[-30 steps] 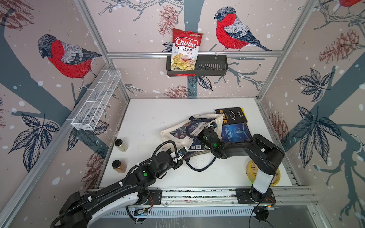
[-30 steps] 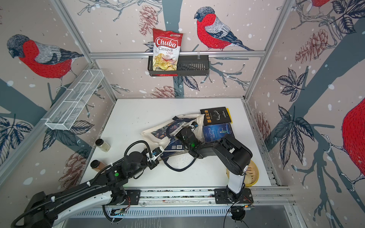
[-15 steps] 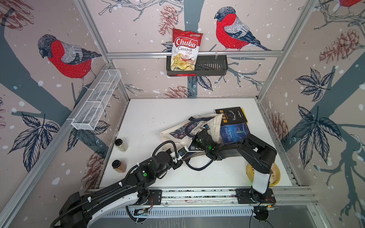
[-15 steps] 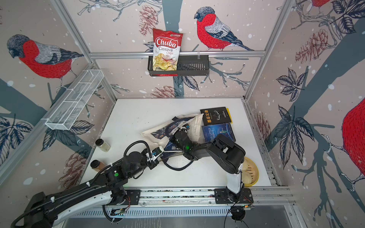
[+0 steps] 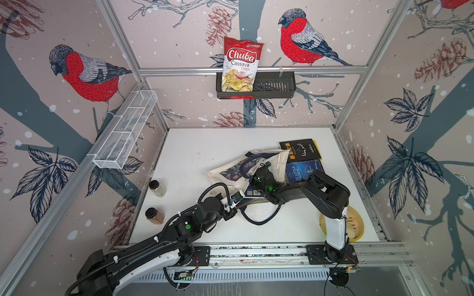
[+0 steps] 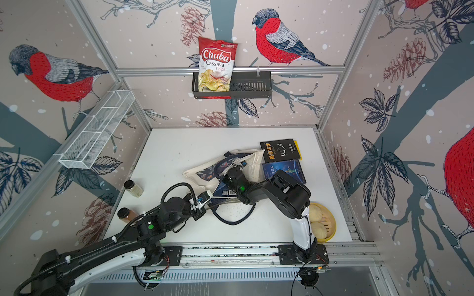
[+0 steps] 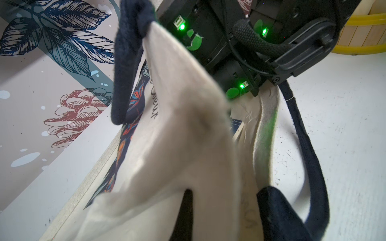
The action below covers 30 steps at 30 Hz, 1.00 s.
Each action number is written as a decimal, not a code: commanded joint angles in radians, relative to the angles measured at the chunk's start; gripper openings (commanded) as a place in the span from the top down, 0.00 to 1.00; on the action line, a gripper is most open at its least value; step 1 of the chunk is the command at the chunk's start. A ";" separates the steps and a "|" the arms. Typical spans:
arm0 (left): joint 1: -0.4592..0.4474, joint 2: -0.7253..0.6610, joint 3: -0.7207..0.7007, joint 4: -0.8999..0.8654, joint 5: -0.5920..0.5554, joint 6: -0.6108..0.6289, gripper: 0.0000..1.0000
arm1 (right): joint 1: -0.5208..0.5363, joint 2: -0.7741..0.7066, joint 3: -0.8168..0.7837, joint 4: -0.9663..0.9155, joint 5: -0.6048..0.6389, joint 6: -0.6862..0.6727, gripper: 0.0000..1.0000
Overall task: Take out the books from the canvas bag
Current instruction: Pick up the book from the canvas bag.
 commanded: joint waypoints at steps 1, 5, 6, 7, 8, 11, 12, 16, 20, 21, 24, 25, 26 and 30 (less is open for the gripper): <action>-0.006 -0.008 0.003 0.138 0.068 0.013 1.00 | 0.000 -0.022 -0.015 -0.080 0.016 -0.016 0.94; -0.006 -0.008 0.006 0.141 0.041 0.009 1.00 | 0.025 -0.107 -0.057 -0.108 0.029 -0.023 1.00; -0.006 -0.008 0.008 0.141 0.026 0.006 1.00 | 0.034 -0.141 -0.078 -0.117 0.044 -0.022 1.00; -0.005 -0.008 0.009 0.142 0.013 0.004 1.00 | 0.042 -0.179 -0.099 -0.124 0.063 -0.020 1.00; -0.006 -0.008 0.010 0.141 0.003 0.000 1.00 | 0.054 -0.222 -0.120 -0.136 0.088 -0.023 1.00; -0.006 -0.007 0.010 0.140 0.005 -0.002 1.00 | 0.076 -0.346 -0.142 -0.204 0.116 -0.065 1.00; -0.006 -0.003 0.010 0.138 -0.003 -0.002 1.00 | 0.086 -0.390 -0.151 -0.237 0.134 -0.084 1.00; -0.005 0.017 0.023 0.121 -0.058 -0.014 1.00 | 0.123 -0.550 -0.184 -0.353 0.197 -0.134 1.00; -0.004 -0.007 0.016 0.136 -0.085 -0.028 1.00 | 0.156 -0.729 -0.254 -0.451 0.287 -0.143 1.00; -0.004 -0.015 0.012 0.141 -0.088 -0.029 1.00 | 0.161 -0.790 -0.273 -0.473 0.306 -0.151 1.00; -0.004 -0.025 0.006 0.151 -0.106 -0.030 1.00 | 0.173 -0.932 -0.276 -0.580 0.387 -0.183 1.00; -0.003 -0.023 0.006 0.152 -0.109 -0.028 1.00 | 0.177 -0.969 -0.265 -0.621 0.417 -0.197 1.00; -0.003 -0.019 0.008 0.150 -0.109 -0.027 1.00 | 0.183 -1.011 -0.255 -0.657 0.451 -0.219 1.00; -0.002 -0.007 0.011 0.141 -0.141 -0.026 1.00 | 0.184 -1.155 -0.239 -0.722 0.549 -0.303 1.00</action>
